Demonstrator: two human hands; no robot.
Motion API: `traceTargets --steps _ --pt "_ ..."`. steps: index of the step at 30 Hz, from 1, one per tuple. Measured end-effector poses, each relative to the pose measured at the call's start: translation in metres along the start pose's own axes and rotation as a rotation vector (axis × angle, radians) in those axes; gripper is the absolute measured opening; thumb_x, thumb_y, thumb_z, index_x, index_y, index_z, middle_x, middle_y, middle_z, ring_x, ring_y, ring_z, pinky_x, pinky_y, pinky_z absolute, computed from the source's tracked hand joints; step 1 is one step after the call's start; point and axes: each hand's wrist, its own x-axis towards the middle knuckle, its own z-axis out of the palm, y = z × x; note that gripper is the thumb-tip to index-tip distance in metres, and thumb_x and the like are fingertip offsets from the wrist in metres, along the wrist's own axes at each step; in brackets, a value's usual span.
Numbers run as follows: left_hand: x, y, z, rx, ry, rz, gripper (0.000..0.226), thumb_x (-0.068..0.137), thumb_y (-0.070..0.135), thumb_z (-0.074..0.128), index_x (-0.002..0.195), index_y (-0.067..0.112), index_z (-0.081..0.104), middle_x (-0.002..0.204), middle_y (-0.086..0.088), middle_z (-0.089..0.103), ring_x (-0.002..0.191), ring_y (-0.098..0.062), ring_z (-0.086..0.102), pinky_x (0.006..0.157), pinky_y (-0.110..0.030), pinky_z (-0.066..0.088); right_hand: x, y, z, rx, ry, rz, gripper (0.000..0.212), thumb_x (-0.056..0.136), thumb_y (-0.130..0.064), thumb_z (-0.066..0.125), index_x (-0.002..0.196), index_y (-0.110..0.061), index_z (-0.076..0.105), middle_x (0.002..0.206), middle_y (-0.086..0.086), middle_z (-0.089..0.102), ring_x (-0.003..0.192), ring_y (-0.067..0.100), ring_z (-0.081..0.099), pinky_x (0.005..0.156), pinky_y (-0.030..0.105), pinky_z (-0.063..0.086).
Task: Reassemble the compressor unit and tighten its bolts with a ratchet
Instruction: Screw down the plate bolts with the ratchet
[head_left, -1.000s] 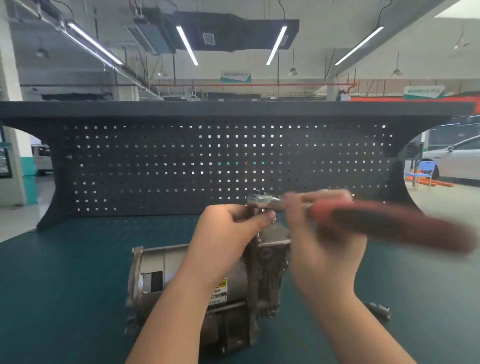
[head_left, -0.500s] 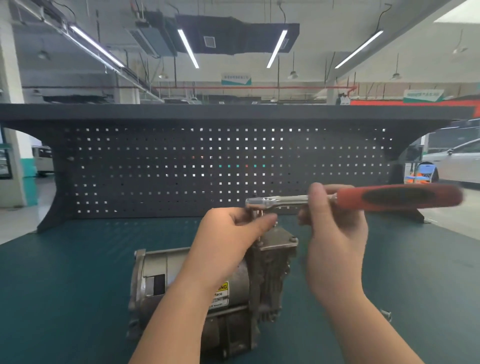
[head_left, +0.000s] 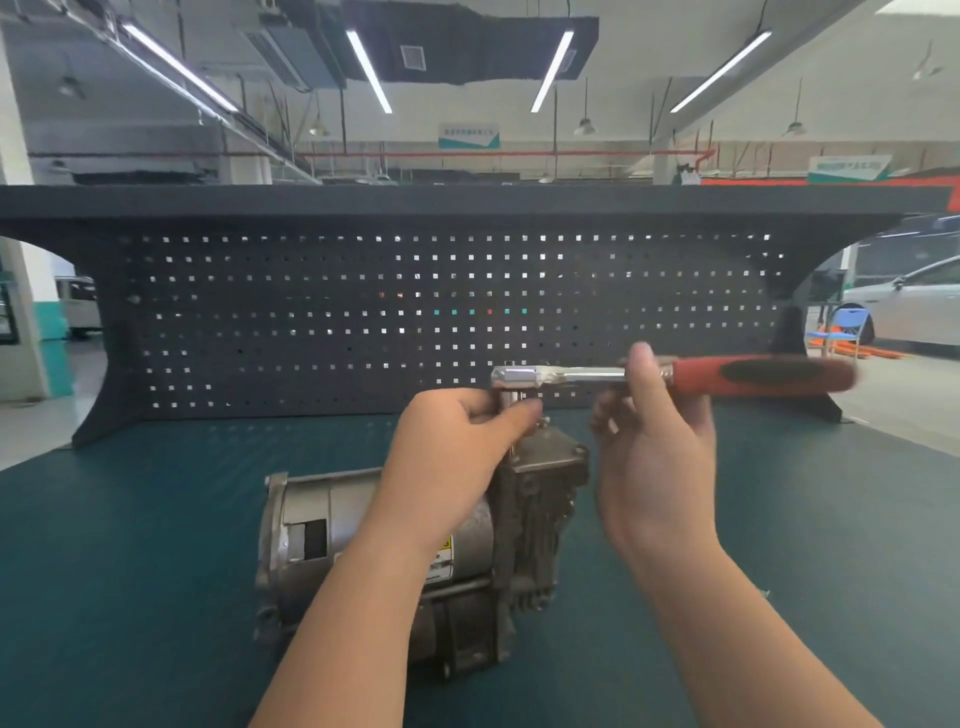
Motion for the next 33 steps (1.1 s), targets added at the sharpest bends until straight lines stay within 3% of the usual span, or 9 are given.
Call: traceTargets --steps 3,5,7,9,11,13,17,20,33 --pt "-0.002 0.001 -0.001 -0.053 0.002 0.035 0.026 0.086 0.017 0.071 0.062 0.025 0.074 0.057 0.018 0.068 0.053 0.008 0.059 0.050 -0.008 0.042 -0.011 -0.008 0.003 -0.640 -0.323 -0.636 0.027 0.087 -0.024 0.067 0.066 -0.031 0.052 0.059 -0.018 0.054 0.054 -0.004 0.051 0.057 0.010 0.040" --pt "-0.002 0.000 -0.002 -0.014 0.005 0.039 0.037 0.084 0.012 0.066 0.051 0.029 0.070 0.047 0.018 0.060 0.044 0.008 0.051 0.044 -0.008 0.038 -0.015 -0.002 0.002 -0.850 -0.453 -0.817 0.031 0.087 -0.020 0.068 0.062 -0.029 0.053 0.060 -0.019 0.051 0.055 -0.004 0.049 0.058 0.012 0.036" --pt "0.001 0.001 -0.002 -0.016 0.024 0.016 0.023 0.084 0.018 0.070 0.063 0.025 0.076 0.061 0.013 0.070 0.060 0.000 0.066 0.058 -0.016 0.051 -0.016 0.002 0.001 -0.644 -0.341 -0.720 0.022 0.088 -0.021 0.067 0.073 -0.033 0.057 0.064 -0.021 0.056 0.059 -0.005 0.053 0.062 0.011 0.041" --pt "0.003 -0.002 -0.002 -0.028 0.032 -0.016 0.013 0.085 0.026 0.073 0.075 0.020 0.079 0.074 0.007 0.076 0.079 -0.011 0.073 0.077 -0.029 0.054 -0.009 0.002 -0.001 -0.328 -0.091 -0.361 0.018 0.092 -0.026 0.063 0.076 -0.029 0.054 0.060 -0.016 0.057 0.057 0.001 0.052 0.061 0.017 0.044" --pt "0.002 -0.001 -0.001 -0.016 0.012 -0.018 0.015 0.086 0.028 0.072 0.076 0.020 0.080 0.075 0.009 0.076 0.080 -0.008 0.073 0.079 -0.028 0.054 0.006 0.002 -0.004 -0.100 0.049 0.118 0.018 0.095 -0.027 0.058 0.078 -0.022 0.055 0.056 -0.013 0.055 0.056 0.007 0.048 0.059 0.022 0.040" --pt "0.000 0.000 0.001 0.016 0.000 -0.001 0.015 0.087 0.029 0.071 0.079 0.021 0.079 0.075 0.012 0.076 0.077 -0.002 0.071 0.077 -0.025 0.054 0.011 0.004 -0.007 0.009 0.078 0.290 0.018 0.095 -0.029 0.057 0.078 -0.024 0.059 0.058 -0.011 0.055 0.057 0.008 0.047 0.059 0.024 0.037" --pt "0.001 -0.004 -0.004 -0.106 -0.024 0.005 0.007 0.080 0.032 0.076 0.080 0.027 0.080 0.081 0.008 0.077 0.084 -0.009 0.073 0.084 -0.029 0.055 -0.003 0.000 -0.001 -0.152 -0.034 -0.126 0.024 0.088 -0.030 0.064 0.065 -0.032 0.062 0.061 -0.016 0.054 0.057 0.004 0.051 0.060 0.015 0.044" --pt "0.000 -0.004 -0.006 -0.171 -0.064 0.017 0.018 0.067 0.044 0.075 0.082 0.036 0.079 0.082 0.006 0.077 0.082 -0.009 0.074 0.077 -0.023 0.057 -0.003 -0.007 -0.001 -0.313 -0.039 -0.291 0.022 0.090 -0.028 0.065 0.072 -0.018 0.057 0.057 -0.013 0.056 0.055 0.001 0.053 0.059 0.010 0.043" --pt "0.004 -0.010 -0.009 -0.085 -0.075 0.009 0.009 0.082 0.036 0.074 0.084 0.029 0.078 0.084 0.011 0.077 0.088 -0.006 0.072 0.085 -0.029 0.053 -0.020 -0.001 0.009 -0.212 0.060 -0.238 0.022 0.090 -0.020 0.065 0.073 -0.018 0.051 0.051 -0.006 0.053 0.045 0.008 0.050 0.047 0.018 0.044"
